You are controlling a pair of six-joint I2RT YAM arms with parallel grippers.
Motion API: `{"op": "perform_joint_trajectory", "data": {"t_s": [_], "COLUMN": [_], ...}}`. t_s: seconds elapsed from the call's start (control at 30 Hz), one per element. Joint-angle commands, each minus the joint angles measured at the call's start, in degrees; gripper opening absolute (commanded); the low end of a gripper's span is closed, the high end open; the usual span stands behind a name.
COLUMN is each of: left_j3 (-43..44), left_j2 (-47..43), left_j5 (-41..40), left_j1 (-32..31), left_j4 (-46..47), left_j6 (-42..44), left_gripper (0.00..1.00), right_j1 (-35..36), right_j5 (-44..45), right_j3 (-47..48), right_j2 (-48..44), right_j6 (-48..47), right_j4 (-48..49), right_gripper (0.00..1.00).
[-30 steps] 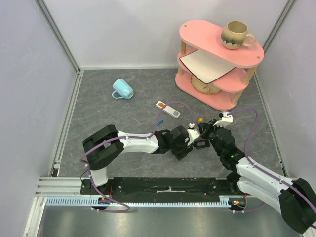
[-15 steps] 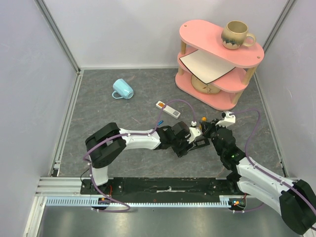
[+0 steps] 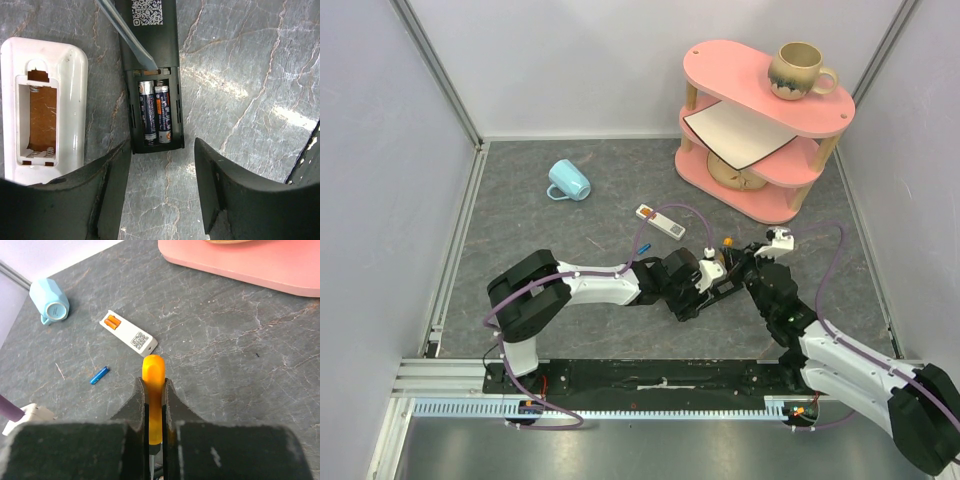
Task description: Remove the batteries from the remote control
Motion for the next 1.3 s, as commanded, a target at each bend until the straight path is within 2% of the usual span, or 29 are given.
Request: {"op": "perform_joint_trajectory", "data": {"t_s": [0.0, 0.37, 0.57, 0.77, 1.03, 1.2, 1.27], "left_j3": [0.7, 1.8, 2.0, 1.5, -3.0, -4.0, -4.4], "left_j2": [2.8, 3.6, 3.7, 3.4, -1.5, -2.6, -3.1], "left_j5": [0.6, -0.5, -1.8, -5.3, -5.7, -7.4, -7.4], "left_j1": [-1.1, -1.1, -1.0, 0.6, 4.2, 4.3, 4.4], "left_j4": [-1.6, -1.4, -1.6, -1.6, 1.3, 1.4, 1.8], "left_j6": [-1.3, -1.1, -1.1, -3.3, -5.4, -5.4, -5.7], "left_gripper": [0.61, 0.54, 0.43, 0.32, 0.27, 0.26, 0.31], "right_j1": [4.5, 9.4, 10.7, 10.7, 10.7, 10.7, 10.6], "right_j5": [0.7, 9.2, 11.4, 16.8, 18.0, 15.9, 15.9], "right_j3": [-3.7, -9.6, -10.6, -9.2, -9.8, -10.9, -11.0], "right_j2": [-0.2, -5.7, -7.5, -9.6, -12.4, -13.1, -12.1], "right_j6": [-0.1, -0.7, 0.4, 3.5, 5.5, 5.4, 5.3], "right_j4": [2.1, 5.9, 5.8, -1.4, -2.4, 3.8, 7.7], "right_gripper": [0.00, 0.00, 0.00, 0.00, 0.00, 0.00, 0.00]}}
